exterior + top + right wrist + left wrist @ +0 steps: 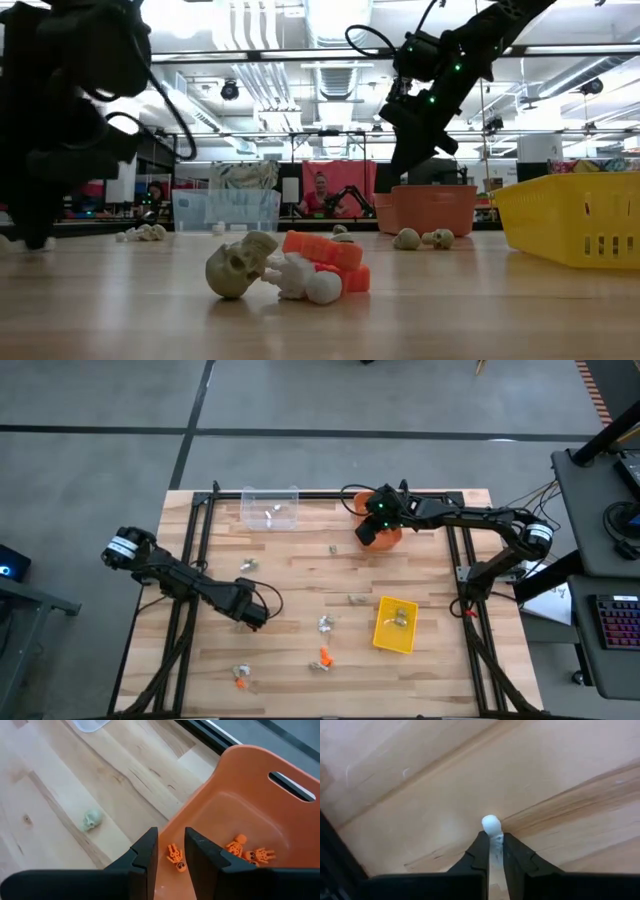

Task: Sort Halloween decoration
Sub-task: Put the white skeleton toy into the transparent bin

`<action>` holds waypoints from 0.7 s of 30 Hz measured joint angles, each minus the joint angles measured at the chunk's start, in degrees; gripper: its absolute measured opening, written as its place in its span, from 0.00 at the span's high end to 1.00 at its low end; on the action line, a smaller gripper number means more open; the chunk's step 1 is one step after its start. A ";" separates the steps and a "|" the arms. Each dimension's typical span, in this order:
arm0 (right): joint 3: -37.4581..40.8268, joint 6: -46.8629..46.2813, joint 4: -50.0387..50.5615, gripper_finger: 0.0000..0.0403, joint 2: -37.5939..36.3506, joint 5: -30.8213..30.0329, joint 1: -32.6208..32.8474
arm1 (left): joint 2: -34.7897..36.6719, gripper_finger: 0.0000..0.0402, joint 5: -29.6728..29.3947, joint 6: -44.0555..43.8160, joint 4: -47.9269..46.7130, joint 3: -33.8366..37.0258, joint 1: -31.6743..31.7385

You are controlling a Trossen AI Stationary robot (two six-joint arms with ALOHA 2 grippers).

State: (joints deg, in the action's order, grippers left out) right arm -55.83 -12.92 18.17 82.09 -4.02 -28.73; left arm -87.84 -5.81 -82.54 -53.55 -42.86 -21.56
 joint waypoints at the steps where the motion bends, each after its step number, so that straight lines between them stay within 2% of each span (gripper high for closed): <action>1: 0.00 0.07 0.05 0.79 -0.12 0.00 0.00 | 0.05 0.99 -0.79 0.52 0.30 -0.44 0.00; 6: 0.00 0.08 0.10 0.81 -1.73 -0.01 0.00 | 0.47 1.00 -5.04 5.57 0.57 -3.94 0.04; 11: 0.00 0.08 1.11 0.82 -5.10 -0.02 0.84 | 0.56 1.00 -11.89 13.62 0.74 -8.83 0.10; 16: 0.75 0.23 1.28 0.80 -9.65 -0.02 3.95 | 1.00 1.00 -19.08 24.90 3.85 -13.30 0.56; 21: 2.26 0.80 -0.07 0.79 -13.47 -0.03 8.41 | 2.65 1.00 -23.73 38.49 12.93 -14.43 1.27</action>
State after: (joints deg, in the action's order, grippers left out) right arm -53.57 -12.12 18.10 68.63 -4.05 -20.32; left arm -85.19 -29.54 -44.05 -40.62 -57.30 -20.29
